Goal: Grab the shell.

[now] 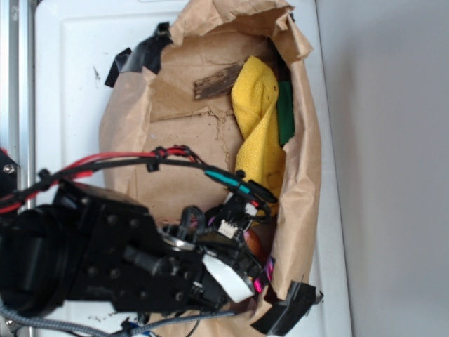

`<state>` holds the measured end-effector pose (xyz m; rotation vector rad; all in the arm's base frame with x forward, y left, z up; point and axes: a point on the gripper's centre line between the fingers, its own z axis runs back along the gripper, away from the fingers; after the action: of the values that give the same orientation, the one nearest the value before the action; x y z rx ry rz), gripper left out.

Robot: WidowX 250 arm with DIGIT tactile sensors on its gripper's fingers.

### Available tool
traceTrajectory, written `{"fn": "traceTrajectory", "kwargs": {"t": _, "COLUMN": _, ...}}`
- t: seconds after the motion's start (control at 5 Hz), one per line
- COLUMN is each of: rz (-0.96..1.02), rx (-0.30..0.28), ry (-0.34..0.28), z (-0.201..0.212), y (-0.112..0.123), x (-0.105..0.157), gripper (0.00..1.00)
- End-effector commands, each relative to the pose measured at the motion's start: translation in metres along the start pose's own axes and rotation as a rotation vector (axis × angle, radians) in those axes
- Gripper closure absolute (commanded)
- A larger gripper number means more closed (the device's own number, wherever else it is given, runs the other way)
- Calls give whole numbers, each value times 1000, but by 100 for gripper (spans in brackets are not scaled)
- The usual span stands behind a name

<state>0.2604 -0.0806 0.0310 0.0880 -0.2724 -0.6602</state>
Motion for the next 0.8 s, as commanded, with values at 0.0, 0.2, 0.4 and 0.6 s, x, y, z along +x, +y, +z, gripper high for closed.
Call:
{"fn": "traceTrajectory", "kwargs": {"t": 0.0, "rz": -36, "rx": -12, "ry": -62, "z": 17, "y": -2, "x": 3, "gripper": 100}}
{"fn": "traceTrajectory", "kwargs": {"t": 0.2, "rz": -30, "rx": -16, "ry": -71, "z": 22, "y": 0, "x": 3, "gripper": 100}}
{"fn": "traceTrajectory", "kwargs": {"t": 0.4, "rz": 6, "rx": -13, "ry": -89, "z": 33, "y": 7, "x": 1, "gripper": 100}}
{"fn": "traceTrajectory", "kwargs": {"t": 0.6, "rz": 92, "rx": -15, "ry": -99, "z": 59, "y": 26, "x": -7, "gripper": 100}}
